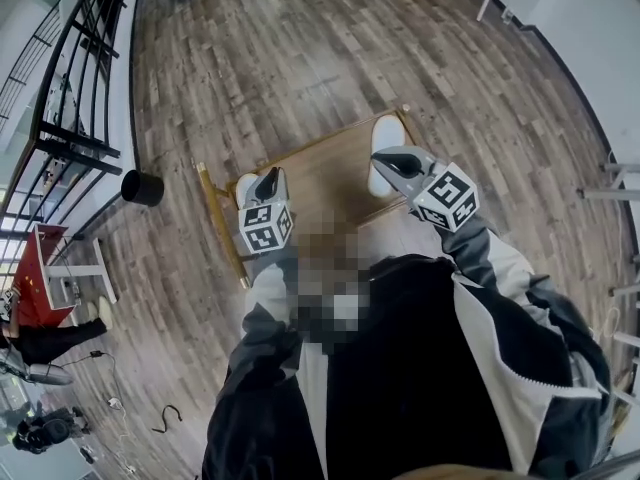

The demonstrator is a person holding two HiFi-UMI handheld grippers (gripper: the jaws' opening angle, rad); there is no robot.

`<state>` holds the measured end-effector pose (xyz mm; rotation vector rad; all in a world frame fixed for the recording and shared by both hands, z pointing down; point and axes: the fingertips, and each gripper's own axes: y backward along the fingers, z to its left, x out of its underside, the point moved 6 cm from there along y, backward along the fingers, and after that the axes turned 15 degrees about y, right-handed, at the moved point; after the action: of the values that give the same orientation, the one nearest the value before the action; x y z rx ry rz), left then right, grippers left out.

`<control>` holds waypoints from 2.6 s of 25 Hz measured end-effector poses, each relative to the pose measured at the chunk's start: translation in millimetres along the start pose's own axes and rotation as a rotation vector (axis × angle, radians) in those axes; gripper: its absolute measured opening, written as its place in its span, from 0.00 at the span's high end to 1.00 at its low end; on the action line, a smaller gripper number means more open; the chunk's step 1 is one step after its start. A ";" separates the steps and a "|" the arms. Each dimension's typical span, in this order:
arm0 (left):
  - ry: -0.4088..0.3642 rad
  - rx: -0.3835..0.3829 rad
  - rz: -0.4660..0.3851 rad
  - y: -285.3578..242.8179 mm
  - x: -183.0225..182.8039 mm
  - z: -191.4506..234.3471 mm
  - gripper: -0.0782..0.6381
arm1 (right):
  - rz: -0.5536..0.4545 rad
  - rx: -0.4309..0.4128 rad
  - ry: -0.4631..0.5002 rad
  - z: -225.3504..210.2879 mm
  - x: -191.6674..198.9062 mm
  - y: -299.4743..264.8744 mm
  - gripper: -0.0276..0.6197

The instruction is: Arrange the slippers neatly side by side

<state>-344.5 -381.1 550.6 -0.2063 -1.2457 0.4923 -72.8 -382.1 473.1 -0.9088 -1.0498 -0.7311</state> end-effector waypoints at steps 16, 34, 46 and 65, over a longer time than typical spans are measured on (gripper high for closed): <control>-0.263 0.263 -0.308 94.7 -70.1 -137.1 0.87 | -0.172 -0.070 0.066 6.0 -56.7 -10.6 0.95; -0.159 0.231 -0.248 94.2 -45.0 -126.6 0.87 | 0.032 -0.018 -0.044 2.6 15.3 -28.5 0.88; -0.122 0.151 -0.195 107.8 -25.5 -117.8 0.87 | 0.523 0.132 -0.397 -56.5 199.2 -58.0 0.64; -0.084 0.024 -0.149 126.4 -3.9 -105.8 0.87 | 0.775 0.128 -0.694 -98.6 309.3 -80.4 0.67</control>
<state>-276.8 -259.8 461.7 -0.0722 -1.3253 0.3906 2.1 -530.3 763.3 -1.3781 -1.1865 0.3271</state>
